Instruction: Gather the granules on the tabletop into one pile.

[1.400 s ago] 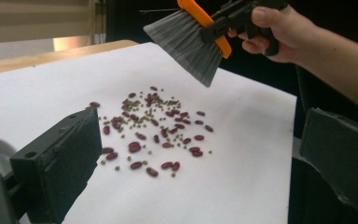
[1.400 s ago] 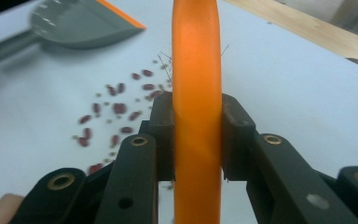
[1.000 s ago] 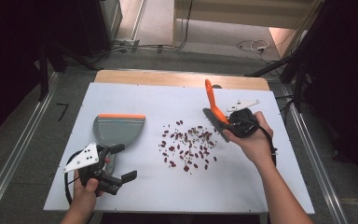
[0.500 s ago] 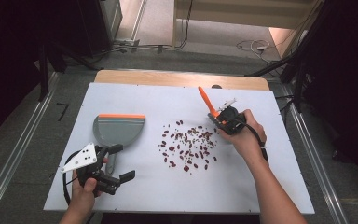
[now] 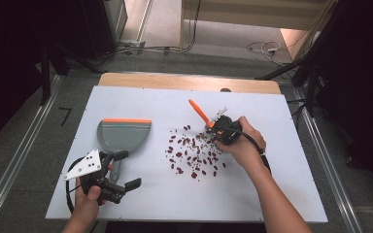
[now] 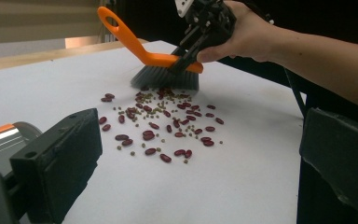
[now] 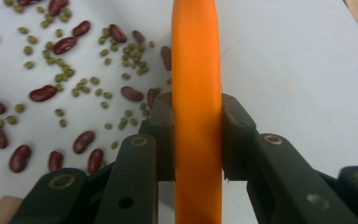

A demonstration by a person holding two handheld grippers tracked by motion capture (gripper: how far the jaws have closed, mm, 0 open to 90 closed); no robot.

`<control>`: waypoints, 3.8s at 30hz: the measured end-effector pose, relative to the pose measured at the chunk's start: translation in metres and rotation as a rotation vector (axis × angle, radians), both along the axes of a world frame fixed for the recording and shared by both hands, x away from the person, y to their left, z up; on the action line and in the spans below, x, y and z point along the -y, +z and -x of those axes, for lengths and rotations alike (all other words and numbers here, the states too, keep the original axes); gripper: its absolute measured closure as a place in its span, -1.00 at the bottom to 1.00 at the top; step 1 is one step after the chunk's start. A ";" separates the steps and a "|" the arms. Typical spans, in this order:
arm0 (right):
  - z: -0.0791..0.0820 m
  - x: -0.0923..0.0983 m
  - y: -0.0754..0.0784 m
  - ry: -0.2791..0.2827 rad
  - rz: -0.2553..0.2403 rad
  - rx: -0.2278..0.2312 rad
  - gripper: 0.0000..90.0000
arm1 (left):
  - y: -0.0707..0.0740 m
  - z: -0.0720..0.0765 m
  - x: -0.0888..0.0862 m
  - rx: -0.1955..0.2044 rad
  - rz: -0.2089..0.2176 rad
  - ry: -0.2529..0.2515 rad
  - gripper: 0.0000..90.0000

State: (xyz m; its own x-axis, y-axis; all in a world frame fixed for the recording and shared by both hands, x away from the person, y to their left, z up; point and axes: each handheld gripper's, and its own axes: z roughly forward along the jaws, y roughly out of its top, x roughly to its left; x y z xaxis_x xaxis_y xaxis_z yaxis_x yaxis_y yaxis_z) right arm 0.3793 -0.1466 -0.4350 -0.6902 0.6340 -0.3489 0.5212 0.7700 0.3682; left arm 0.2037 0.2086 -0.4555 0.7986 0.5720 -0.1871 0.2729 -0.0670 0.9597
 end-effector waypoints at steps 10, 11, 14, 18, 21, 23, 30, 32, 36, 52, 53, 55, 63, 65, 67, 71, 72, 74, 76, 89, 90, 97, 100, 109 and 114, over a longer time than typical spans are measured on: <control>0.013 -0.011 0.004 0.086 0.000 -0.042 0.53 | 0.001 0.001 -0.002 0.001 0.000 0.005 -1.00; 0.013 -0.010 0.006 0.087 -0.013 -0.042 0.53 | 0.001 0.000 -0.002 0.003 0.000 0.006 -1.00; 0.008 -0.010 0.013 0.098 -0.028 0.003 0.53 | 0.001 0.000 -0.003 0.001 0.002 0.009 -1.00; -0.005 -0.021 0.018 0.180 -0.004 0.045 0.53 | 0.000 0.000 -0.003 -0.001 0.002 0.011 -1.00; -0.015 -0.035 0.015 0.268 0.009 0.079 0.53 | 0.001 0.001 -0.004 -0.001 0.007 0.011 -1.00; -0.021 -0.043 0.009 0.348 0.054 0.128 0.53 | 0.001 0.002 -0.006 -0.001 0.009 0.014 -1.00; -0.026 -0.057 -0.006 0.429 0.119 0.122 0.53 | 0.000 0.002 -0.010 -0.003 0.019 0.018 -1.00; -0.022 -0.056 -0.006 0.444 0.121 0.103 0.53 | -0.001 0.001 -0.011 -0.004 0.017 0.018 -1.00; -0.012 -0.051 -0.004 0.484 0.124 0.080 0.53 | -0.001 0.001 -0.011 -0.006 0.017 0.023 -1.00; -0.006 -0.055 0.007 0.542 0.116 0.121 0.53 | 0.000 0.001 -0.013 -0.007 0.018 0.035 -1.00; -0.009 -0.059 0.006 0.547 0.116 0.124 0.53 | 0.000 0.001 -0.013 -0.007 0.020 0.034 -1.00; -0.013 -0.069 0.004 0.569 0.123 0.130 0.53 | 0.000 0.000 -0.014 -0.005 0.022 0.035 -1.00; -0.014 -0.087 -0.006 0.630 0.150 0.129 0.53 | -0.001 0.000 -0.014 -0.009 0.022 0.032 -1.00; -0.010 -0.085 -0.006 0.648 0.151 0.117 0.53 | -0.001 -0.001 -0.015 -0.012 0.020 0.034 -1.00; -0.006 -0.081 -0.005 0.664 0.150 0.112 0.53 | -0.001 -0.001 -0.015 -0.012 0.016 0.036 -1.00; 0.005 -0.073 -0.005 0.684 0.140 0.104 0.53 | -0.001 -0.001 -0.017 -0.010 0.018 0.044 -1.00; 0.009 -0.071 -0.005 0.688 0.140 0.099 0.53 | -0.001 -0.001 -0.017 -0.011 0.019 0.047 -1.00; 0.015 -0.068 -0.006 0.699 0.138 0.095 0.53 | -0.001 -0.001 -0.017 -0.015 0.014 0.048 -1.00; 0.021 -0.066 -0.006 0.706 0.146 0.098 0.53 | -0.001 -0.001 -0.016 -0.016 0.012 0.049 -1.00; 0.040 -0.058 -0.006 0.746 0.159 0.077 0.53 | -0.003 -0.002 -0.016 -0.019 0.003 0.046 -1.00; 0.042 -0.058 -0.006 0.746 0.163 0.075 0.53 | -0.003 -0.002 -0.016 -0.019 0.004 0.046 -1.00; 0.040 -0.057 0.002 0.721 0.120 0.110 0.53 | -0.004 -0.002 -0.016 -0.021 0.002 0.051 -1.00; 0.036 -0.060 0.005 0.712 0.108 0.120 0.53 | -0.004 -0.003 -0.016 -0.021 -0.001 0.051 -1.00; 0.038 -0.081 -0.005 0.754 0.158 0.110 0.53 | -0.004 -0.003 -0.017 -0.021 0.001 0.053 -1.00; 0.043 -0.074 -0.003 0.745 0.150 0.088 0.53 | -0.004 -0.003 -0.017 -0.020 0.000 0.053 -1.00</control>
State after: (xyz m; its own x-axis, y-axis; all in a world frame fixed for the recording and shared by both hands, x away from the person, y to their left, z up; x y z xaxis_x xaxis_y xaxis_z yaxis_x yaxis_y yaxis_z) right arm 0.3359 -0.0725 -0.4377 -0.8824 -0.0464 -0.4683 -0.1819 0.9514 0.2485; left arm 0.2065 0.2258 -0.4595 0.7635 0.6132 -0.2027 0.2952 -0.0522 0.9540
